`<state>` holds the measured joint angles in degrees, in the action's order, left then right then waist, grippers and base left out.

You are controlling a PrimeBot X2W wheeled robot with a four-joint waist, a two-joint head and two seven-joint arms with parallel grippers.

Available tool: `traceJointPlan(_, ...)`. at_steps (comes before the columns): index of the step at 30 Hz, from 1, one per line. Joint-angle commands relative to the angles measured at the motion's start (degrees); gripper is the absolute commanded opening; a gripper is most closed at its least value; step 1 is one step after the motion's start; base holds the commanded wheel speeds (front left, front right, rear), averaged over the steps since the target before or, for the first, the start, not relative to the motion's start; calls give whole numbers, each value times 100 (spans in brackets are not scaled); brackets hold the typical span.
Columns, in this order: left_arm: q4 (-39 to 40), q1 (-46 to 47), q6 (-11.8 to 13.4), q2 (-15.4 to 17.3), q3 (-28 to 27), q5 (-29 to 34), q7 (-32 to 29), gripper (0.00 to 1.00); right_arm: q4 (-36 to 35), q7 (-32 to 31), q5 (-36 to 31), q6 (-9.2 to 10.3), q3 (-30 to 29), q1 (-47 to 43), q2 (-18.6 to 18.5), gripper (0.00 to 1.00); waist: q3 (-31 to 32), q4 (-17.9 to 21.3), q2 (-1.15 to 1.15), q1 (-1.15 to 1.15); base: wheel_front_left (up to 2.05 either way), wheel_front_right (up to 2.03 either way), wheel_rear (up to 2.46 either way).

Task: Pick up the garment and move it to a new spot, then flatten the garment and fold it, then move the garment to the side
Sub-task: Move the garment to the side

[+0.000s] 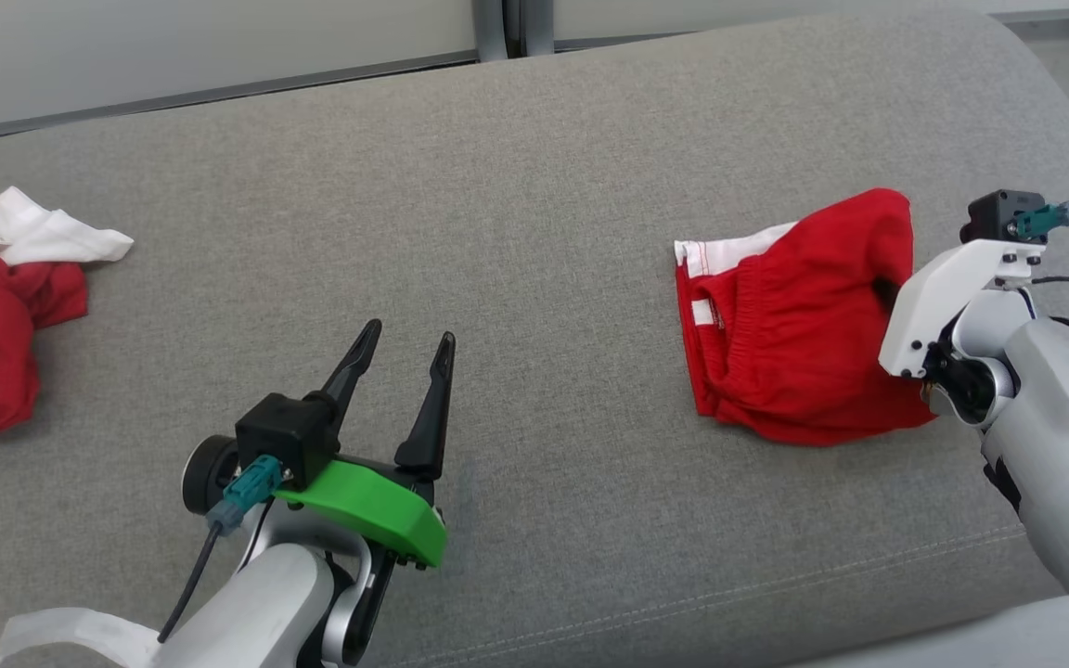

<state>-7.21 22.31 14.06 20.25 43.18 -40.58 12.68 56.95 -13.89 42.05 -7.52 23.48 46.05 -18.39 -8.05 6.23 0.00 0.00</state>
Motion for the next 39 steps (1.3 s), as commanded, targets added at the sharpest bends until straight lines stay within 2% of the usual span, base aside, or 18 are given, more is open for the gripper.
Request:
traceJointPlan(1,26,104,-8,53,-33,47,11,100,25,103,9,6,9,157,20,0,-238,182,0,0,0,0,0)
traceJointPlan(10,400,364,127,300,-154,171,-92,100,215,331,-241,6,115,863,-270,0,-799,251,0,0,0,0,0)
traceJointPlan(19,1093,742,390,772,-349,431,-409,100,503,505,-567,6,106,1792,-1090,0,-1677,221,0,0,0,0,0)
traceJointPlan(26,1573,1010,524,948,-320,658,-682,100,901,622,-858,6,105,2229,-1273,0,-2118,171,0,0,0,0,0)
traceJointPlan(33,1882,1115,601,1021,-205,807,-882,100,1390,970,-1204,7,80,2493,-1409,0,-2289,98,0,0,0,0,0)
traceJointPlan(34,1914,1112,611,1031,-190,824,-899,100,1439,1023,-1261,7,67,2518,-1421,29,-2298,94,0,0,0,0,0)
traceJointPlan(35,1914,1112,611,1031,-190,824,-899,100,1439,1023,-1261,7,67,2518,-1421,29,-2298,94,0,0,0,0,0)
traceJointPlan(36,1939,1109,614,1040,-180,838,-914,100,1485,1061,-1322,7,65,2529,-1422,75,-2305,91,0,0,0,0,0)
traceJointPlan(37,1956,1106,620,1052,-170,855,-939,100,1523,1111,-1376,7,63,2547,-1427,100,-2310,91,0,0,0,0,0)
traceJointPlan(39,1987,1105,641,1065,-157,863,-955,100,1584,1175,-1479,7,58,2562,-1439,100,-2308,93,0,0,0,0,0)
